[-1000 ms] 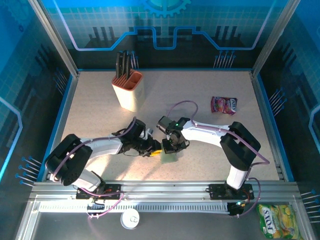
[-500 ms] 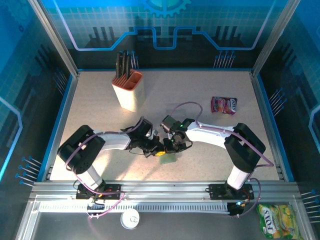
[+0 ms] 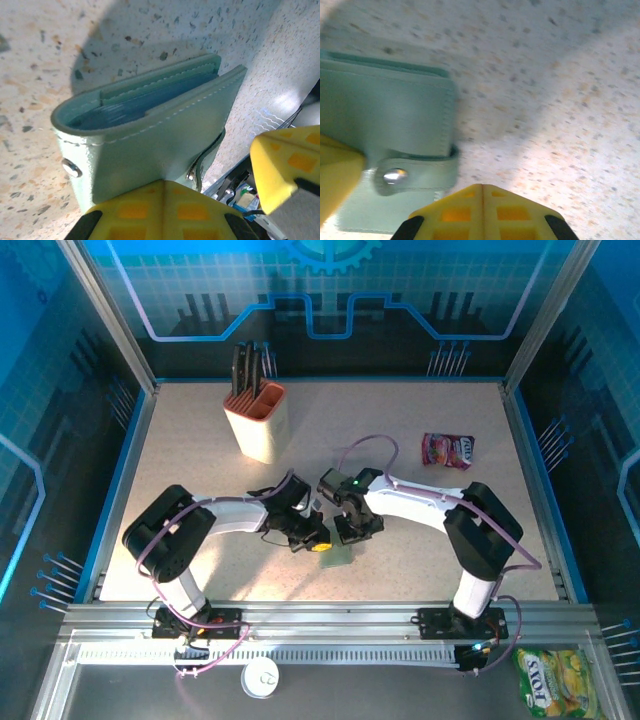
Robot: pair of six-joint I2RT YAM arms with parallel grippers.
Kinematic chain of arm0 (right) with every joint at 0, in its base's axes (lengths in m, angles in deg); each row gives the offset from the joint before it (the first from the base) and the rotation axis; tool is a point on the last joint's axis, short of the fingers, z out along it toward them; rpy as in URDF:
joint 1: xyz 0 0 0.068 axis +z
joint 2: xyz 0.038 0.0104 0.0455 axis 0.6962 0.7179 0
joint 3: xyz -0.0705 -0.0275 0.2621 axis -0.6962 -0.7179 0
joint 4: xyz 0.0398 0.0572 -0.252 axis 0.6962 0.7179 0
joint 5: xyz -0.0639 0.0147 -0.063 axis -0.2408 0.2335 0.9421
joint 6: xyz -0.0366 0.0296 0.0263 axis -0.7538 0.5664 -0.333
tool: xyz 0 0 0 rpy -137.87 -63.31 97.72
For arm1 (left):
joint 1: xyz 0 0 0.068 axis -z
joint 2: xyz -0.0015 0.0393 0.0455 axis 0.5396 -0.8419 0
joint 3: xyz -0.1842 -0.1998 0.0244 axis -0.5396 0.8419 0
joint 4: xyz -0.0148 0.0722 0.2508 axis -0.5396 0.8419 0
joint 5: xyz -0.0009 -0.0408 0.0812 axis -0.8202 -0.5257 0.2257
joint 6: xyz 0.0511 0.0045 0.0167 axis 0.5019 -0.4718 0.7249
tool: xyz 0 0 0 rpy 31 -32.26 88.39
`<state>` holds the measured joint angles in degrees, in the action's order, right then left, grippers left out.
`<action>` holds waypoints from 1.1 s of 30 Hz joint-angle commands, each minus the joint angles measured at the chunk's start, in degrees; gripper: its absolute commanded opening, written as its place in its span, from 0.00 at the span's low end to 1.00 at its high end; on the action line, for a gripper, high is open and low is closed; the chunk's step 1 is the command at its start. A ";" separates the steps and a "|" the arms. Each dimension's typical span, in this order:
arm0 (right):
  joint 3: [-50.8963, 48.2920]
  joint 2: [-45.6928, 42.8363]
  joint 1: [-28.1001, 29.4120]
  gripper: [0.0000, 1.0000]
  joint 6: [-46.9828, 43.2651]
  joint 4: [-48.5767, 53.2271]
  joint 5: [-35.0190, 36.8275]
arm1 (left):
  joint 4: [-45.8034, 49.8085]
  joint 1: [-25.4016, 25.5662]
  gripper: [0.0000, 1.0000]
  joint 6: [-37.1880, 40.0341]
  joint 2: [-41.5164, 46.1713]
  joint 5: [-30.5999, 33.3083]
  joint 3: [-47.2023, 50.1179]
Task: Take the credit cards out of the card holder
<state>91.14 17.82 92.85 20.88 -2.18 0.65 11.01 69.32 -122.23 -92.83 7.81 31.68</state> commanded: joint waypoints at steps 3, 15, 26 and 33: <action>-0.39 -3.18 0.13 0.00 -1.86 -2.67 -5.57 | 8.67 0.13 0.00 0.90 -3.69 3.87 2.35; 1.33 -1.31 2.67 0.15 0.51 -5.28 -9.77 | 1.12 -1.98 0.04 -5.28 7.22 3.57 4.58; 6.39 4.02 5.68 0.31 1.13 -1.85 -5.80 | 2.06 -5.88 0.05 -7.10 14.94 4.06 9.98; 10.01 8.24 6.62 0.36 0.78 1.41 -2.34 | -0.93 -6.30 0.04 -8.18 15.12 2.53 11.57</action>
<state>99.29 24.27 98.78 21.27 -4.48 -4.22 9.94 63.18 -128.26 -78.58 11.63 42.43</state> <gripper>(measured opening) 0.359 0.053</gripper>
